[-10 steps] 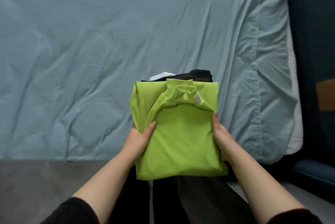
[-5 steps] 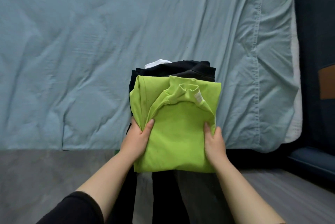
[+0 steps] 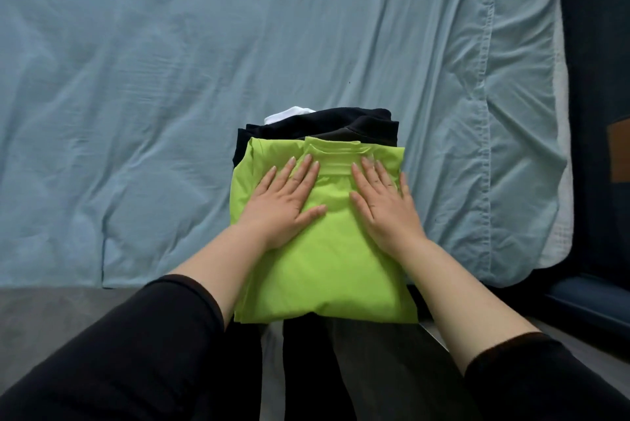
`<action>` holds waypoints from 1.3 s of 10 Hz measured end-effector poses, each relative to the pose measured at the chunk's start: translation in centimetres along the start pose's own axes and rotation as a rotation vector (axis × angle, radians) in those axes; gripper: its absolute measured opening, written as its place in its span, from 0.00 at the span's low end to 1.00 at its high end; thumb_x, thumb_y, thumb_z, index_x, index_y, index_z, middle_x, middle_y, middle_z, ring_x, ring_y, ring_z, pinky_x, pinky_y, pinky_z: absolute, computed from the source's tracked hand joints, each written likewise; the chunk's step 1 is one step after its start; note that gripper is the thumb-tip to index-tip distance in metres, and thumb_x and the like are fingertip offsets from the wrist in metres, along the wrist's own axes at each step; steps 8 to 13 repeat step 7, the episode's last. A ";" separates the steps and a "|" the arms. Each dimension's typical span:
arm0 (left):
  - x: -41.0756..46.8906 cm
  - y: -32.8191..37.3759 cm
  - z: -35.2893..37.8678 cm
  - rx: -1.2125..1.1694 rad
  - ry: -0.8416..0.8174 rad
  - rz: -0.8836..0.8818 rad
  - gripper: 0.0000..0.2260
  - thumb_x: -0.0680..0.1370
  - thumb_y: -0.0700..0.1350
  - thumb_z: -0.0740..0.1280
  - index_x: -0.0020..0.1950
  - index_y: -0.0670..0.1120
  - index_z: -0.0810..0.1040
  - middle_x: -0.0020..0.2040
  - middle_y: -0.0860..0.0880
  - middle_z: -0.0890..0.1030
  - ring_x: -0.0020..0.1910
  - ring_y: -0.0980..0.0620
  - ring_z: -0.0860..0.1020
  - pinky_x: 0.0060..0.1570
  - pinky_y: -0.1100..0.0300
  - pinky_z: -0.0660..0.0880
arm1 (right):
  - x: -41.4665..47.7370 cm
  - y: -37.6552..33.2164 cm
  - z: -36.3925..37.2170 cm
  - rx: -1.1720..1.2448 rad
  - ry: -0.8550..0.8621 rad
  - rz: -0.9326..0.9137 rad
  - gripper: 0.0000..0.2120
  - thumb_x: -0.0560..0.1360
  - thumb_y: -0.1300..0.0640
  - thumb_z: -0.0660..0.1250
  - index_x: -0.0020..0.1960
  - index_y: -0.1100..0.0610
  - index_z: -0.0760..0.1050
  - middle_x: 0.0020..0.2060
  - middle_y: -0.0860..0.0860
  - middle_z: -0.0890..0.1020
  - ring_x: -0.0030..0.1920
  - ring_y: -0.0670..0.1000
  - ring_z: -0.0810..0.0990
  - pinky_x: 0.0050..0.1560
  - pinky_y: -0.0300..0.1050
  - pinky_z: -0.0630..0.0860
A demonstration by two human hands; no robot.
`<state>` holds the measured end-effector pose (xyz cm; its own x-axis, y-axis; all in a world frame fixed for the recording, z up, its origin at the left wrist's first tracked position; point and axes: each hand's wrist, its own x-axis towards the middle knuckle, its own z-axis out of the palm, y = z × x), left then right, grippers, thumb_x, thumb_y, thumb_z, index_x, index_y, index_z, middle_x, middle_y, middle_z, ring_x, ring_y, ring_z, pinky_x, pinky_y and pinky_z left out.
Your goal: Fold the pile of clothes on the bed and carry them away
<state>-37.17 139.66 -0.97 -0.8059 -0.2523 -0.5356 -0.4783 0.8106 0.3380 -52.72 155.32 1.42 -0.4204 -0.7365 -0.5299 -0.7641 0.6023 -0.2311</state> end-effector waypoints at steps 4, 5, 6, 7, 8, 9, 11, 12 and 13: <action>-5.6 -2.4 0.6 0.269 -0.173 0.081 0.54 0.60 0.83 0.46 0.70 0.57 0.19 0.72 0.58 0.25 0.70 0.50 0.22 0.67 0.34 0.28 | -6.2 1.4 2.5 -0.301 -0.132 -0.054 0.40 0.72 0.27 0.34 0.74 0.48 0.28 0.73 0.43 0.36 0.73 0.42 0.32 0.72 0.58 0.26; -6.6 -1.6 -1.0 0.213 -0.143 0.106 0.50 0.68 0.76 0.57 0.76 0.57 0.29 0.74 0.59 0.29 0.75 0.50 0.30 0.72 0.39 0.35 | -7.1 0.1 1.4 -0.153 -0.022 -0.068 0.34 0.79 0.36 0.51 0.79 0.49 0.47 0.78 0.43 0.51 0.78 0.44 0.48 0.75 0.53 0.35; -9.3 -0.9 -4.1 0.124 -0.028 0.068 0.38 0.77 0.61 0.63 0.79 0.56 0.45 0.80 0.54 0.42 0.79 0.52 0.47 0.76 0.51 0.51 | -8.6 -2.2 -1.6 -0.028 0.098 0.000 0.20 0.80 0.48 0.58 0.71 0.50 0.68 0.66 0.46 0.75 0.68 0.47 0.71 0.73 0.46 0.53; -12.7 -0.2 -7.6 0.051 0.076 -0.008 0.32 0.79 0.54 0.63 0.79 0.54 0.52 0.80 0.50 0.50 0.77 0.51 0.57 0.71 0.56 0.60 | -10.2 -4.9 -5.2 0.014 0.143 0.048 0.18 0.81 0.49 0.57 0.69 0.49 0.70 0.60 0.45 0.80 0.60 0.48 0.77 0.66 0.46 0.63; -12.7 -0.2 -7.6 0.051 0.076 -0.008 0.32 0.79 0.54 0.63 0.79 0.54 0.52 0.80 0.50 0.50 0.77 0.51 0.57 0.71 0.56 0.60 | -10.2 -4.9 -5.2 0.014 0.143 0.048 0.18 0.81 0.49 0.57 0.69 0.49 0.70 0.60 0.45 0.80 0.60 0.48 0.77 0.66 0.46 0.63; -12.7 -0.2 -7.6 0.051 0.076 -0.008 0.32 0.79 0.54 0.63 0.79 0.54 0.52 0.80 0.50 0.50 0.77 0.51 0.57 0.71 0.56 0.60 | -10.2 -4.9 -5.2 0.014 0.143 0.048 0.18 0.81 0.49 0.57 0.69 0.49 0.70 0.60 0.45 0.80 0.60 0.48 0.77 0.66 0.46 0.63; -12.7 -0.2 -7.6 0.051 0.076 -0.008 0.32 0.79 0.54 0.63 0.79 0.54 0.52 0.80 0.50 0.50 0.77 0.51 0.57 0.71 0.56 0.60 | -10.2 -4.9 -5.2 0.014 0.143 0.048 0.18 0.81 0.49 0.57 0.69 0.49 0.70 0.60 0.45 0.80 0.60 0.48 0.77 0.66 0.46 0.63; -12.7 -0.2 -7.6 0.051 0.076 -0.008 0.32 0.79 0.54 0.63 0.79 0.54 0.52 0.80 0.50 0.50 0.77 0.51 0.57 0.71 0.56 0.60 | -10.2 -4.9 -5.2 0.014 0.143 0.048 0.18 0.81 0.49 0.57 0.69 0.49 0.70 0.60 0.45 0.80 0.60 0.48 0.77 0.66 0.46 0.63; -12.7 -0.2 -7.6 0.051 0.076 -0.008 0.32 0.79 0.54 0.63 0.79 0.54 0.52 0.80 0.50 0.50 0.77 0.51 0.57 0.71 0.56 0.60 | -10.2 -4.9 -5.2 0.014 0.143 0.048 0.18 0.81 0.49 0.57 0.69 0.49 0.70 0.60 0.45 0.80 0.60 0.48 0.77 0.66 0.46 0.63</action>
